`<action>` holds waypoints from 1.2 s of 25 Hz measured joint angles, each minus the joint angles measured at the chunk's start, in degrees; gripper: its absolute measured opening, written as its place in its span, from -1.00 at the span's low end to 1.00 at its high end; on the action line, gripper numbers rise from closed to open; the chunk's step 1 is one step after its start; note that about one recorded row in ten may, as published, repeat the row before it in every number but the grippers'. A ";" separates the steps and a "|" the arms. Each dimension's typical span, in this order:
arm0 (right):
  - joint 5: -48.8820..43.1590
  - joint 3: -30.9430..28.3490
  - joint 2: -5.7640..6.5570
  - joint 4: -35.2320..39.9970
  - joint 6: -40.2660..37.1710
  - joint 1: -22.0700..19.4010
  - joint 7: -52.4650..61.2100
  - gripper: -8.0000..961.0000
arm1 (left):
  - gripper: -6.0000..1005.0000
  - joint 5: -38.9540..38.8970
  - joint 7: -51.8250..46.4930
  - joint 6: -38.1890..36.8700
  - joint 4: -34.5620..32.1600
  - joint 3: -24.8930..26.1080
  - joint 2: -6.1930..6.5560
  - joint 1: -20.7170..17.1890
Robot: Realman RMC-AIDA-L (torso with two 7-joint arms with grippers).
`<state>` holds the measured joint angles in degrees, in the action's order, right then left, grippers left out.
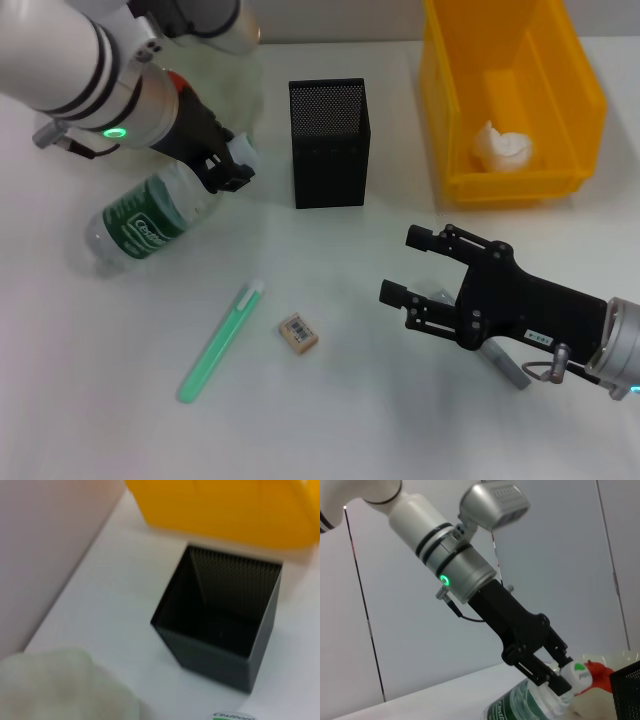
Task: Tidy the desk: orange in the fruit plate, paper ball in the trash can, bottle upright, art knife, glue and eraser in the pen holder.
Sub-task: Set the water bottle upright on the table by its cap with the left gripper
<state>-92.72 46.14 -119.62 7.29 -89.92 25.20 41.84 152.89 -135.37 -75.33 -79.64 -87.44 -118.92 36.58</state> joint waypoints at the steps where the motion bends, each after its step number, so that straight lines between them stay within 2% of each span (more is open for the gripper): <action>1: 0.00 0.00 0.00 0.00 0.01 0.06 0.00 0.59 | -0.13 -1.13 0.04 0.01 -1.29 0.14 0.06 -0.78; 13: 0.00 0.00 0.00 -0.12 0.17 0.25 0.00 0.59 | -0.12 -6.73 0.68 1.17 -8.13 2.57 0.16 -7.08; 24: 0.00 0.00 0.00 -0.18 0.63 0.29 -0.01 0.59 | -0.10 -10.28 0.84 3.39 -10.08 6.09 0.27 -10.71; 30: 0.00 0.05 0.00 -0.18 0.63 0.29 0.00 0.59 | -0.09 -15.19 2.29 3.59 -10.17 9.66 0.29 -12.37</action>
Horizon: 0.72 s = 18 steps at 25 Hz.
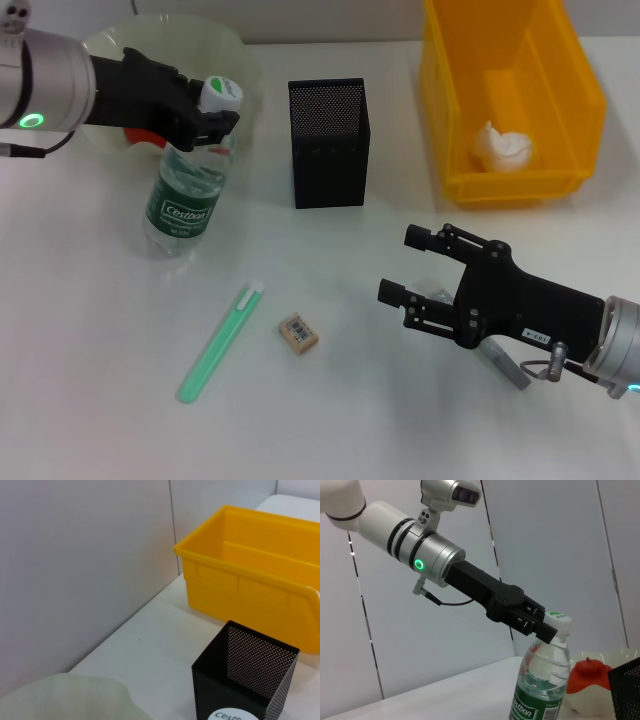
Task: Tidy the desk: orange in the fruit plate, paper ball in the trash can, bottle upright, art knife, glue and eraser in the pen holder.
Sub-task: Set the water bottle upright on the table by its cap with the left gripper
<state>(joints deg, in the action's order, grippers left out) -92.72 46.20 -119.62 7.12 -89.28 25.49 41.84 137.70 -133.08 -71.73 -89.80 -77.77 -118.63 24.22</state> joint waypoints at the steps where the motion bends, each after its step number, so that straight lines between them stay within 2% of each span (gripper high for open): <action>1: 0.00 0.00 0.00 0.00 0.00 0.00 0.00 0.59 | -0.09 -0.20 0.13 0.02 -0.03 0.16 0.01 -0.19; 18: 0.00 0.12 -0.09 -0.62 -0.01 0.52 0.00 0.59 | -0.06 -3.26 1.90 -0.09 -1.22 2.42 0.07 -2.31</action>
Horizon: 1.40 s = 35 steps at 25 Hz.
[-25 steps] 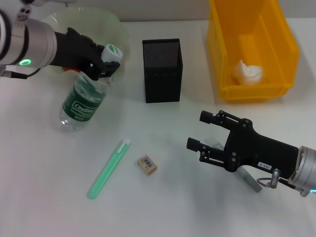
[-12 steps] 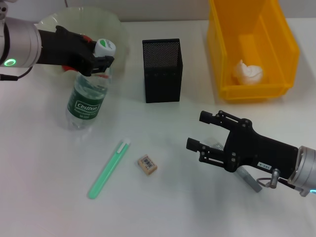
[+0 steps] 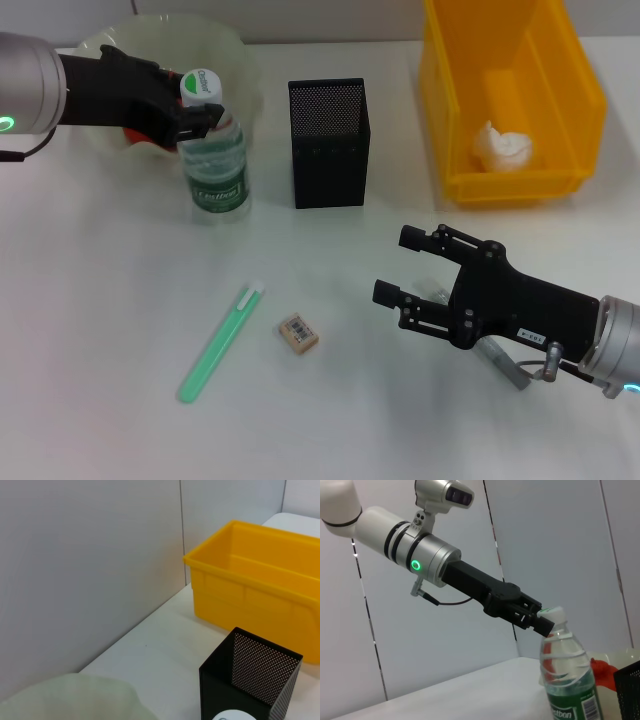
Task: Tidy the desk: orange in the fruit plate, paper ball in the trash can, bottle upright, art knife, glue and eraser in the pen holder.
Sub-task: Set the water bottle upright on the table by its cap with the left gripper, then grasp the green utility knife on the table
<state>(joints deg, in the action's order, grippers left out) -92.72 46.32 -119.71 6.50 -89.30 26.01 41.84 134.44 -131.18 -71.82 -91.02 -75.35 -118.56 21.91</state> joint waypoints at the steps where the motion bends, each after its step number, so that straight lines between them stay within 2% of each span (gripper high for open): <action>1: 0.00 0.00 0.00 0.00 0.00 0.01 0.00 0.59 | -0.06 -0.28 0.21 0.05 0.08 0.12 0.00 -0.28; 35: 0.00 0.11 0.00 -0.08 0.00 0.01 -0.06 0.59 | 0.00 -2.61 0.74 2.32 0.35 0.43 0.00 -0.65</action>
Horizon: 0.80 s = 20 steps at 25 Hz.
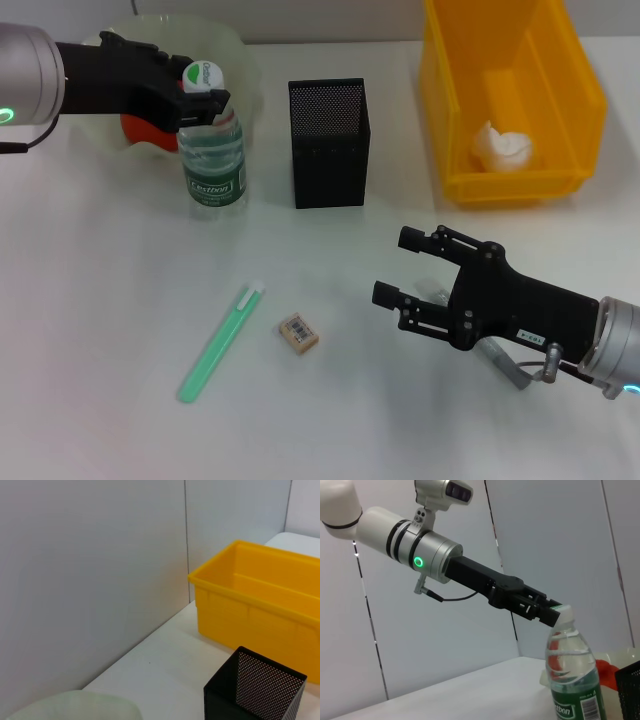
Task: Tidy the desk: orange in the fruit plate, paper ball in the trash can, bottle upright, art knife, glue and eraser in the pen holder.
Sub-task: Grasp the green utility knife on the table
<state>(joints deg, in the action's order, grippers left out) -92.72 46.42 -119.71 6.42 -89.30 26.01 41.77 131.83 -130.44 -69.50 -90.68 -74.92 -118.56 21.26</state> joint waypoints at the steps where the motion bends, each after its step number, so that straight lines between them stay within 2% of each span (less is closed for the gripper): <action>1: 0.00 0.00 0.00 0.00 0.00 0.00 0.00 0.59 | 0.01 0.00 0.00 0.00 0.00 0.00 0.00 0.00; 8: 0.00 -0.02 0.00 0.00 0.01 0.00 -0.11 0.59 | 0.05 -1.18 0.38 1.17 0.00 0.44 -0.05 -0.34; 12: 0.00 0.07 0.00 0.00 0.41 0.00 -0.13 0.59 | 0.20 -3.13 0.52 3.03 -0.15 0.77 -0.01 -1.09; 15: 0.00 0.14 0.00 -0.01 0.65 0.00 -0.12 0.59 | 0.32 -8.24 3.83 4.38 -0.10 1.96 0.03 -2.24; 19: 0.00 0.05 0.00 -0.01 0.68 0.00 -0.12 0.59 | 0.56 -8.82 4.00 4.44 -0.03 1.97 0.01 -2.28; 20: 0.00 -0.12 0.00 0.00 0.70 0.00 -0.14 0.59 | 0.56 -9.12 4.07 4.46 -0.02 1.97 0.01 -2.32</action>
<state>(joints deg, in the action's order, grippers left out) -92.72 46.30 -119.71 6.41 -88.59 26.01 41.63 122.70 -126.37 -65.04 -90.70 -72.95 -118.55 18.94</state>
